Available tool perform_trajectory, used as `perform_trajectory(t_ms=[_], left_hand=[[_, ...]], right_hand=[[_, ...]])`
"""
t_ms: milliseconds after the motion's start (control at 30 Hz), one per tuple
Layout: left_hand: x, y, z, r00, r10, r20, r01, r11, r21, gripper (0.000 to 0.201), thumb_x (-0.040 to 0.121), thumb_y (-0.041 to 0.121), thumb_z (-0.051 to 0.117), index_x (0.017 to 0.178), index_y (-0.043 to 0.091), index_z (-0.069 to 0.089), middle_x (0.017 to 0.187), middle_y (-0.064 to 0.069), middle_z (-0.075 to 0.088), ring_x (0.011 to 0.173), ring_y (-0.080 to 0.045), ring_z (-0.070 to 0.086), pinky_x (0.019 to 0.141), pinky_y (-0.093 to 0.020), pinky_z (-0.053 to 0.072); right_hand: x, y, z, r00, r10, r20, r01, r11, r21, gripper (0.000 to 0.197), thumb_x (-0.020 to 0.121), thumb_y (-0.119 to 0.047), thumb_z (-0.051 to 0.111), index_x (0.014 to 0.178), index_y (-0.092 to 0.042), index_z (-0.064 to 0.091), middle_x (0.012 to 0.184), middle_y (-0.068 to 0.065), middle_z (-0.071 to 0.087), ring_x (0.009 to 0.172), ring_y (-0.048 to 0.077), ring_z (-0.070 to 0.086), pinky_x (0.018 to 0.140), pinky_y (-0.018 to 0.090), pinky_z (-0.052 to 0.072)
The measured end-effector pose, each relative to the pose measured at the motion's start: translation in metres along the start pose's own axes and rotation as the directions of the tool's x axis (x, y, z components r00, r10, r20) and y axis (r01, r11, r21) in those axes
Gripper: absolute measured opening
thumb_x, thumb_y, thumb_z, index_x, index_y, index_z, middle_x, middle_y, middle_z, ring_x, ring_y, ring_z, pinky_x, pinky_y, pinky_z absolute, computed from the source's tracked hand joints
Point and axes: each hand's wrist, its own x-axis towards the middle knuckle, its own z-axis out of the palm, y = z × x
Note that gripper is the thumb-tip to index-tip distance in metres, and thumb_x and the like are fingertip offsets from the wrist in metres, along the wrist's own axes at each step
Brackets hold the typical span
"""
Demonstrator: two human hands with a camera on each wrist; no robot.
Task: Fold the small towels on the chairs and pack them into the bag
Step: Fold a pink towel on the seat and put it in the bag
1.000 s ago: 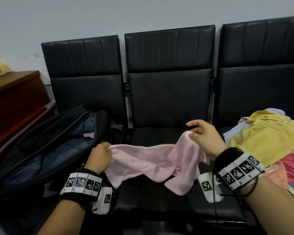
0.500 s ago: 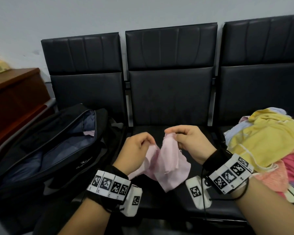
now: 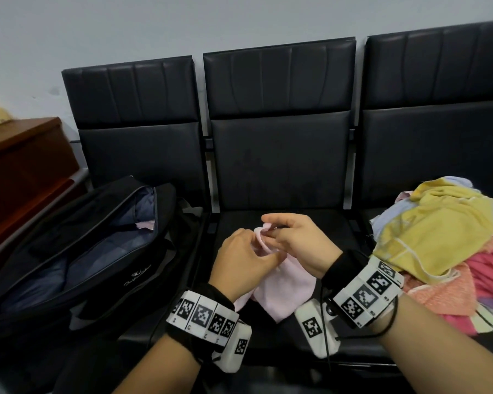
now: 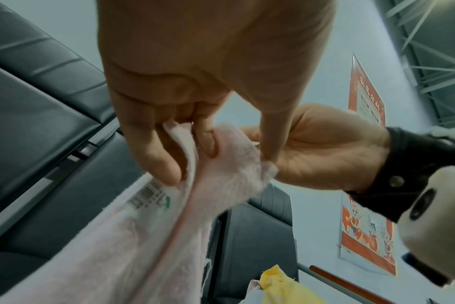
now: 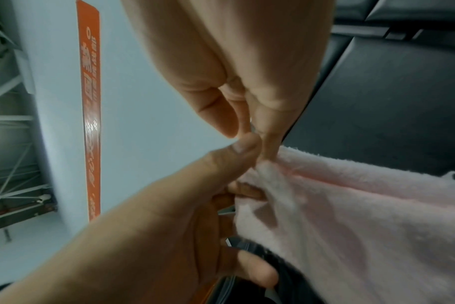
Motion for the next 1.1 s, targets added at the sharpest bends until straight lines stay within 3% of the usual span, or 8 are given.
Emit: perform_trajectory(t_ms=[100, 233, 400, 500, 567, 667, 800, 1100], left_hand=[[0.002, -0.003, 0.003, 1.000, 0.013, -0.018, -0.013, 0.999, 0.037, 0.033, 0.069, 0.069, 0.063, 0.068, 0.037, 0.055, 0.074, 0.012, 0.060, 0.070, 0.000, 0.060, 0.061, -0.021, 0.050], [0.006, -0.016, 0.002, 0.999, 0.030, -0.011, -0.029, 0.996, 0.089, 0.017, 0.086, 0.026, 0.058, 0.069, 0.028, 0.056, 0.074, 0.009, 0.057, 0.070, -0.010, 0.058, 0.057, -0.018, 0.039], [0.008, -0.025, -0.019, 0.995, 0.096, -0.032, -0.094, 0.994, 0.056, 0.017, 0.082, 0.004, 0.056, 0.077, 0.015, 0.069, 0.079, 0.005, 0.065, 0.075, -0.009, 0.061, 0.069, -0.030, 0.052], [0.011, -0.019, -0.035, 0.975, 0.199, -0.096, -0.198, 0.980, 0.020, 0.022, 0.078, 0.000, 0.056, 0.073, 0.017, 0.069, 0.076, 0.009, 0.066, 0.076, -0.005, 0.062, 0.068, -0.019, 0.048], [0.012, -0.013, -0.044, 0.957, 0.253, -0.139, -0.255, 0.967, 0.004, 0.024, 0.075, -0.003, 0.057, 0.069, 0.018, 0.068, 0.073, 0.011, 0.064, 0.074, -0.005, 0.062, 0.066, -0.010, 0.043], [0.012, -0.005, -0.057, 0.933, 0.296, -0.203, -0.306, 0.952, -0.018, 0.025, 0.074, -0.007, 0.056, 0.065, 0.015, 0.064, 0.071, 0.011, 0.063, 0.073, -0.009, 0.062, 0.065, -0.010, 0.042], [0.016, -0.004, -0.081, 0.882, 0.321, -0.347, -0.353, 0.935, -0.032, 0.022, 0.072, -0.008, 0.055, 0.068, 0.011, 0.064, 0.074, 0.005, 0.065, 0.075, -0.008, 0.061, 0.070, -0.014, 0.044], [0.021, -0.031, -0.152, 0.795, 0.227, -0.562, -0.269, 0.963, 0.008, 0.019, 0.079, -0.002, 0.053, 0.077, 0.014, 0.065, 0.077, 0.006, 0.065, 0.075, -0.004, 0.059, 0.069, -0.016, 0.046]], right_hand=[[-0.003, 0.000, 0.001, 0.999, 0.005, 0.049, -0.006, 1.000, 0.014, 0.041, 0.090, 0.008, 0.060, 0.129, -0.005, 0.061, 0.117, 0.015, 0.067, 0.111, 0.021, 0.067, 0.099, 0.036, 0.054], [-0.005, 0.001, -0.004, 0.996, -0.079, 0.039, 0.085, 0.976, -0.198, 0.039, 0.088, 0.004, 0.066, 0.125, -0.007, 0.064, 0.114, 0.011, 0.069, 0.108, 0.017, 0.068, 0.098, 0.030, 0.054], [-0.005, 0.004, -0.014, 0.985, -0.173, 0.009, 0.160, 0.889, -0.430, 0.027, 0.083, 0.005, 0.067, 0.103, -0.012, 0.072, 0.089, 0.008, 0.073, 0.084, 0.019, 0.071, 0.081, 0.027, 0.058], [-0.004, 0.007, -0.012, 0.978, -0.187, 0.092, 0.205, 0.772, -0.602, 0.014, 0.080, -0.014, 0.077, 0.082, -0.027, 0.071, 0.078, -0.003, 0.069, 0.069, 0.006, 0.063, 0.067, 0.021, 0.051], [-0.003, 0.011, -0.008, 0.966, -0.192, 0.172, 0.257, 0.673, -0.693, 0.013, 0.079, -0.027, 0.080, 0.075, -0.027, 0.068, 0.078, -0.007, 0.062, 0.068, 0.004, 0.056, 0.065, 0.018, 0.045], [0.001, 0.016, -0.007, 0.945, -0.155, 0.288, 0.319, 0.628, -0.710, 0.020, 0.081, -0.036, 0.077, 0.076, -0.019, 0.066, 0.090, -0.008, 0.053, 0.076, 0.003, 0.049, 0.071, 0.020, 0.043], [0.006, 0.024, -0.017, 0.922, -0.038, 0.385, 0.342, 0.545, -0.765, 0.018, 0.081, -0.044, 0.072, 0.080, -0.027, 0.067, 0.115, -0.014, 0.048, 0.104, 0.005, 0.042, 0.090, 0.025, 0.042], [0.007, 0.023, -0.056, 0.967, 0.024, 0.255, 0.235, 0.305, -0.923, 0.027, 0.073, -0.047, 0.064, 0.053, -0.033, 0.054, 0.137, -0.014, 0.047, 0.129, 0.013, 0.036, 0.103, 0.039, 0.040]])
